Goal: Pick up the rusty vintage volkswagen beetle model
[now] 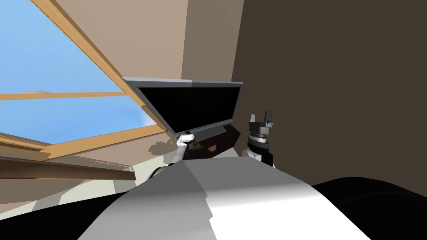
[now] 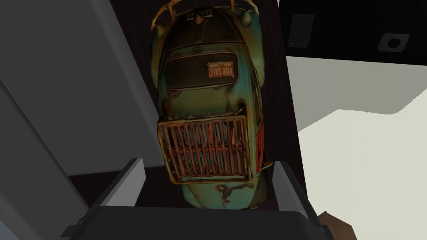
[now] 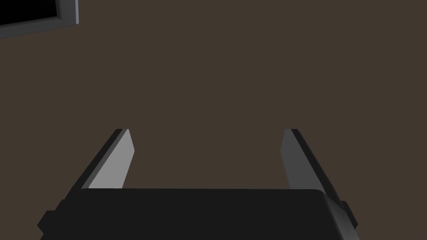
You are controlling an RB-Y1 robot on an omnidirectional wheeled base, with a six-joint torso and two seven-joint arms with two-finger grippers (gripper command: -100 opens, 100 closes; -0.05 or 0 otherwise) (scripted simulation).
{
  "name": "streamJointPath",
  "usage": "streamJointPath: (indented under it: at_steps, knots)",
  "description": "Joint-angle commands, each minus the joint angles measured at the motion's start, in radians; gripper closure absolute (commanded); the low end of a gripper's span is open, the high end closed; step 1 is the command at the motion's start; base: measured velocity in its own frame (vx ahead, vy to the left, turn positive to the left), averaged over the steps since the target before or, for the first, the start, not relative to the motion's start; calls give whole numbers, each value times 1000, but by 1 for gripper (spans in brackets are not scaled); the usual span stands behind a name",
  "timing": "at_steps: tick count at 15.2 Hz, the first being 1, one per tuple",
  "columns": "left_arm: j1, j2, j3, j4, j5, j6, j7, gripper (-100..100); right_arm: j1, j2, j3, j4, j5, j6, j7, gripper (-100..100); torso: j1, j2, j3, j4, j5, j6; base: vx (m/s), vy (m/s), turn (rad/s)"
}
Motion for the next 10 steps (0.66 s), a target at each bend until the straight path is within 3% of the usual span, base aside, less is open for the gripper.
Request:
streamJointPath:
  at_steps: [1,5,8,10]
  knots:
    - [0,0,0,0,0,0,0,100,0,0,0,0,0,0,0,0,0,0,0,0,0,0,0,0,0]
    - [1,0,0,0,0,0,1,100,0,0,0,0,0,0,0,0,0,0,0,0,0,1,0,0,0]
    - [-6,9,5,-49,5,57,0,100,0,0,0,0,0,0,0,0,0,0,1,1,-1,0,-2,-2,3]
    - [-3,8,5,-50,5,53,0,100,0,0,0,0,0,0,0,0,-1,1,1,2,-1,0,-8,-6,7]
